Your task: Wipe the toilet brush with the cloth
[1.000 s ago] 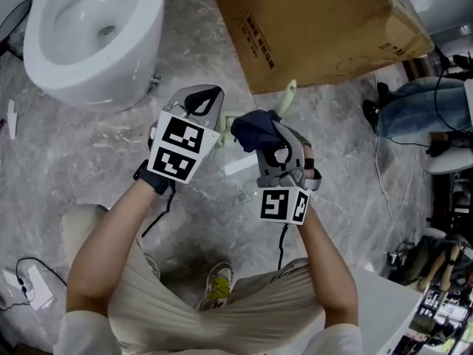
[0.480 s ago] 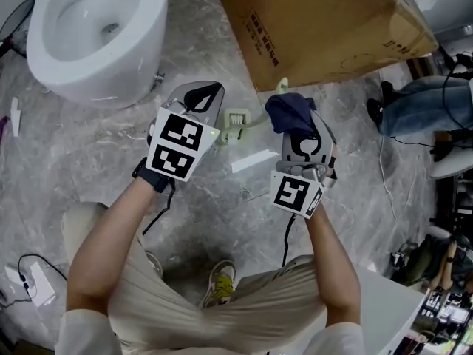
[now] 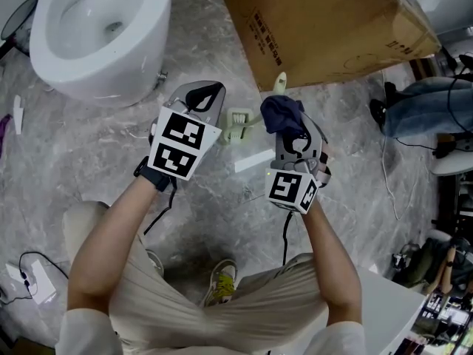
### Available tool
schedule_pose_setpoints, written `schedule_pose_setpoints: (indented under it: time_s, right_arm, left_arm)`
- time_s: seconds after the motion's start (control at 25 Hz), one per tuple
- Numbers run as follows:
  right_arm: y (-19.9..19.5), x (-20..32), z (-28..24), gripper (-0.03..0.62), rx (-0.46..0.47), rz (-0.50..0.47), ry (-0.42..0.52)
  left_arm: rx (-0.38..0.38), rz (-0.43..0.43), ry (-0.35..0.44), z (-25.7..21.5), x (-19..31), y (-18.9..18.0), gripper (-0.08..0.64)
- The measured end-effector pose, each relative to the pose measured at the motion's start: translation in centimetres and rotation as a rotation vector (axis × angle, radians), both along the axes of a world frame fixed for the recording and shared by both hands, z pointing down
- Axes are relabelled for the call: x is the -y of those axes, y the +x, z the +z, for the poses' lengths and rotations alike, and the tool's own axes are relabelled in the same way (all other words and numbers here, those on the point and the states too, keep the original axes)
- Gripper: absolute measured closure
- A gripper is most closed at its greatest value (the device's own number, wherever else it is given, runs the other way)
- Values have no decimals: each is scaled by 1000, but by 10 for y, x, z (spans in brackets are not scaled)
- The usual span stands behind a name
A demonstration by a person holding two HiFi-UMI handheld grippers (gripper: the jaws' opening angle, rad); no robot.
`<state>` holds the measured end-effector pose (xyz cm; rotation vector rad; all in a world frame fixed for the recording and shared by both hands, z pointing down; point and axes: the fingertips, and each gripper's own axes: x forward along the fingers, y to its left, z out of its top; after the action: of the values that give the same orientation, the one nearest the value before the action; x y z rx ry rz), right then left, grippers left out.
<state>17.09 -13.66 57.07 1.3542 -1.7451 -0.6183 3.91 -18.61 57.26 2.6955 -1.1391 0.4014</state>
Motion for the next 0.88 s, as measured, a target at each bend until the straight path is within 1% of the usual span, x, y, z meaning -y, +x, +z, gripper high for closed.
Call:
schedule_pose_setpoints:
  time_s: [0.4,0.6,0.88]
  right_arm:
    - [-2,-8,25,453,-85,-17,-77]
    - [1,-11,39,453,-101,-24,-114]
    - [-2,-10,51,453,-127,-32,-166]
  left_arm:
    - [12,0,-15,7,-2,3,560]
    - [19,8,-10,6,-5,9,560]
    - [28,-5,-10,7,-7,2,560]
